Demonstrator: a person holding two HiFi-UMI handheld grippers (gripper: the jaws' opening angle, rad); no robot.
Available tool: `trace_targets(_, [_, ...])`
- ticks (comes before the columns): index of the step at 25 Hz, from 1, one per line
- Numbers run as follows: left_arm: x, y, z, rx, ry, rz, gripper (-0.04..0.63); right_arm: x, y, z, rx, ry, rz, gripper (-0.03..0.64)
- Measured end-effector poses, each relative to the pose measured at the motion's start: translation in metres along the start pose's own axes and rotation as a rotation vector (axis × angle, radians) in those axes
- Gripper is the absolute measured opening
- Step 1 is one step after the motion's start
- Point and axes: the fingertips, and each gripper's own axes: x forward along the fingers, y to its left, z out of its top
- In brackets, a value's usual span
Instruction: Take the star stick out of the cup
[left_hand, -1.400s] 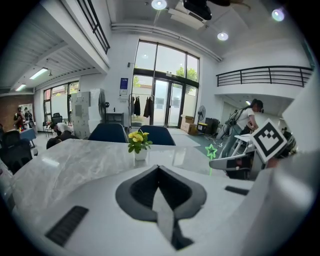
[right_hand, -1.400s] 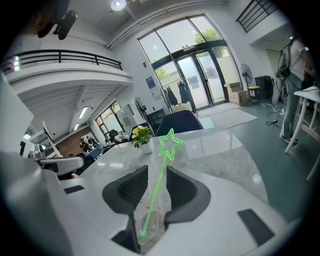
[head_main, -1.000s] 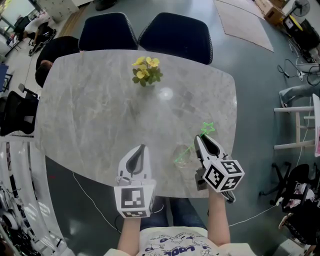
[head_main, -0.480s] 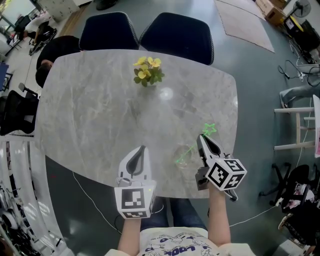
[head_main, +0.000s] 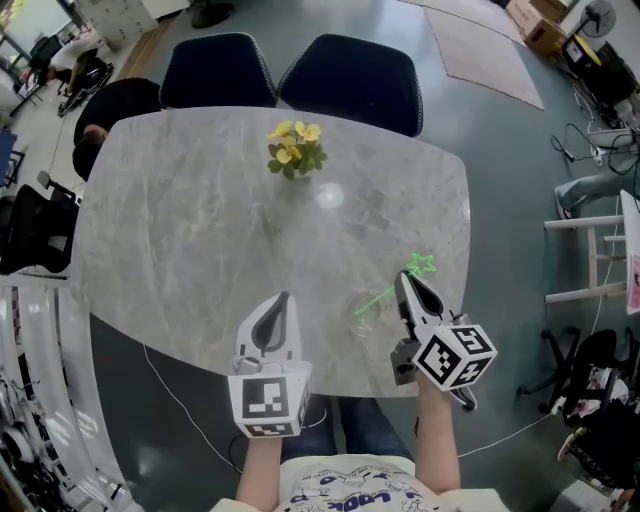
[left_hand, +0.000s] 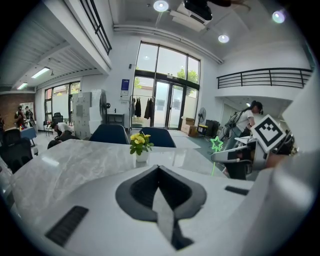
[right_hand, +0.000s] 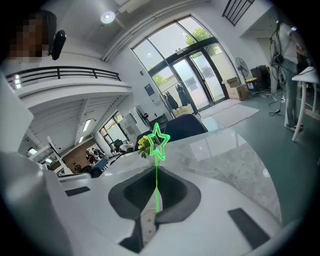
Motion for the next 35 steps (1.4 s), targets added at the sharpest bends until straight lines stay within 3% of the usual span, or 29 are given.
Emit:
trace_targets(19, [-0.049,-0.014,0.087,0.025,-0.208,-0.005,0.0,-0.082,0.077,0.096,-0.236,-0.225,0.032,0.021])
trace_targets(35, [-0.1,-0.03,0.149,0.064,-0.365,-0.003,0.0,-0.144,0.116,0.14,-0.383,-0.341,0.01,0.023])
